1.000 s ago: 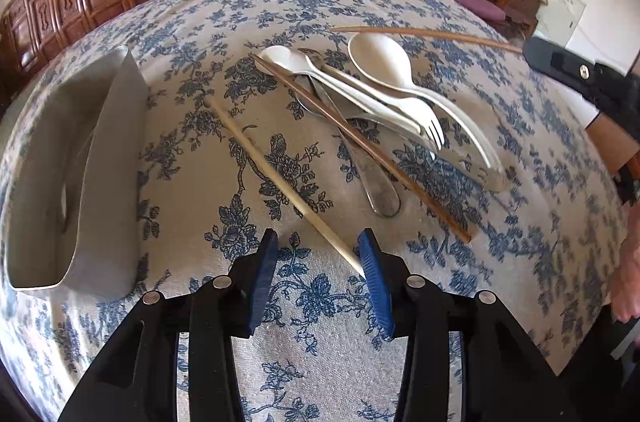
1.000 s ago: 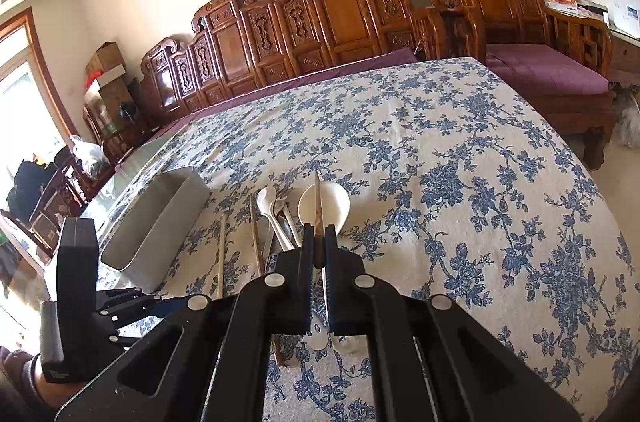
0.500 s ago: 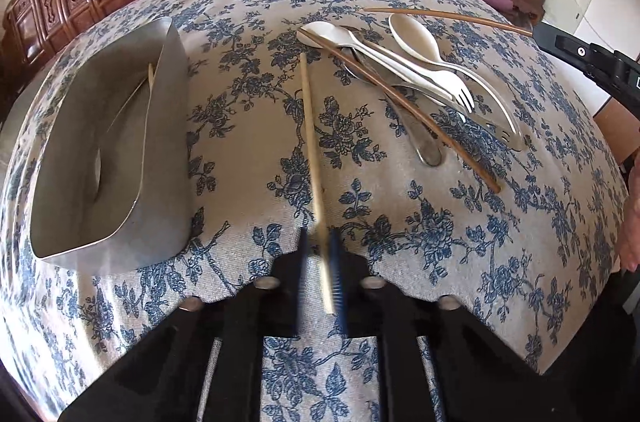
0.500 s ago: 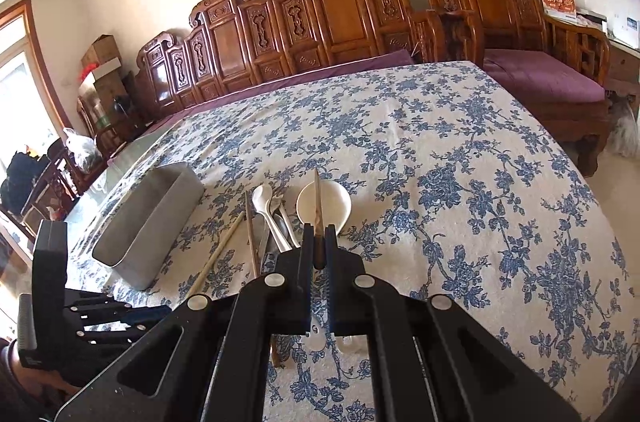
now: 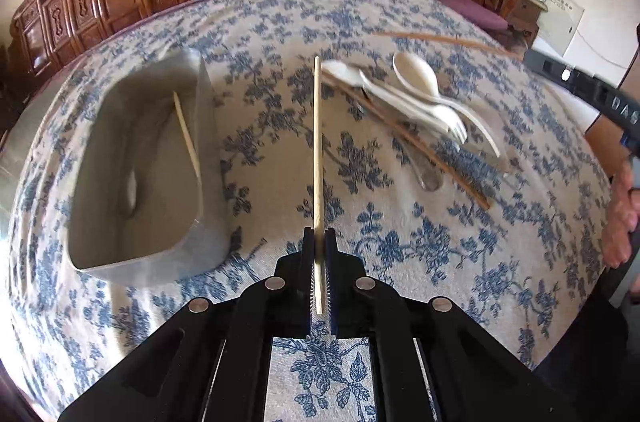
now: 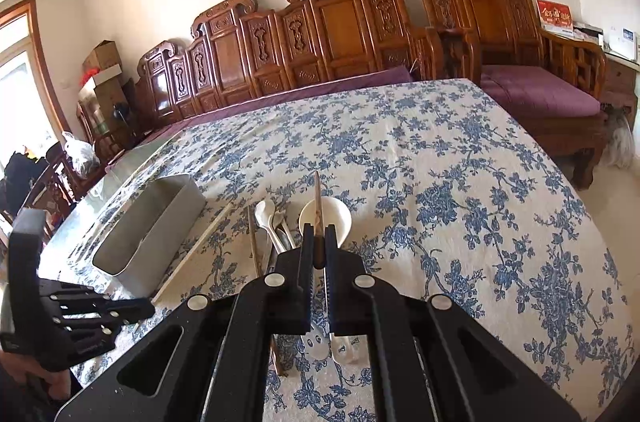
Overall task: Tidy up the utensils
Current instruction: 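Carry the chopstick into the tray and open the left tool while the right tool holds its chopstick, then move the right tool's chopstick over the tray and open the right tool, then reach the right tool to the utensil pile and grasp the large white spoon, then lift the white spoon with the right tool while the left tool grasps a wooden chopstick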
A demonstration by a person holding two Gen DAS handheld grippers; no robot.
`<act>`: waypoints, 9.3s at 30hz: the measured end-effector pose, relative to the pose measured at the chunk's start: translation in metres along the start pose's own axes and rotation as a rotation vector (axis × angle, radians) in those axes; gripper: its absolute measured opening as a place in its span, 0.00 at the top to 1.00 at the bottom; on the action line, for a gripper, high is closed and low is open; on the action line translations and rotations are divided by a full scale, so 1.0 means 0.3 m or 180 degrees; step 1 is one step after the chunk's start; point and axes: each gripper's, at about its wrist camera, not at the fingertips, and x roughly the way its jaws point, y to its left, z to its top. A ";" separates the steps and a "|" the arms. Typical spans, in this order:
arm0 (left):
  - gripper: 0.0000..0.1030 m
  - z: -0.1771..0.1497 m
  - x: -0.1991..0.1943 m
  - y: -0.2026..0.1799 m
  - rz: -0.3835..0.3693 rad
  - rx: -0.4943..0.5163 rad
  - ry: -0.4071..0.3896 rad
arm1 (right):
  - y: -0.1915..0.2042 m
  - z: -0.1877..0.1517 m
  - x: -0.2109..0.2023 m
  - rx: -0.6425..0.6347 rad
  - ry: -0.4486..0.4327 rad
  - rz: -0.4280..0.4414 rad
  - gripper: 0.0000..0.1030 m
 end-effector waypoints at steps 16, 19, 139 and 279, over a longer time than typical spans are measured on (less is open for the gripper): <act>0.96 0.043 -0.150 0.082 0.0032 -0.0044 -0.0329 | 0.106 -0.033 0.032 -0.0293 0.0136 0.0050 0.94; 0.96 0.040 -0.169 0.103 0.0051 -0.0074 -0.0372 | 0.116 -0.034 0.030 -0.0333 0.0122 0.0039 0.94; 0.82 -0.046 -0.226 0.653 0.0230 -0.0783 -0.0956 | 0.869 -0.084 0.337 -0.1238 0.0883 0.0405 0.71; 0.96 0.176 0.056 -0.017 -0.0300 -0.0293 -0.0042 | -0.095 -0.121 0.036 -0.0271 0.1027 -0.0393 0.95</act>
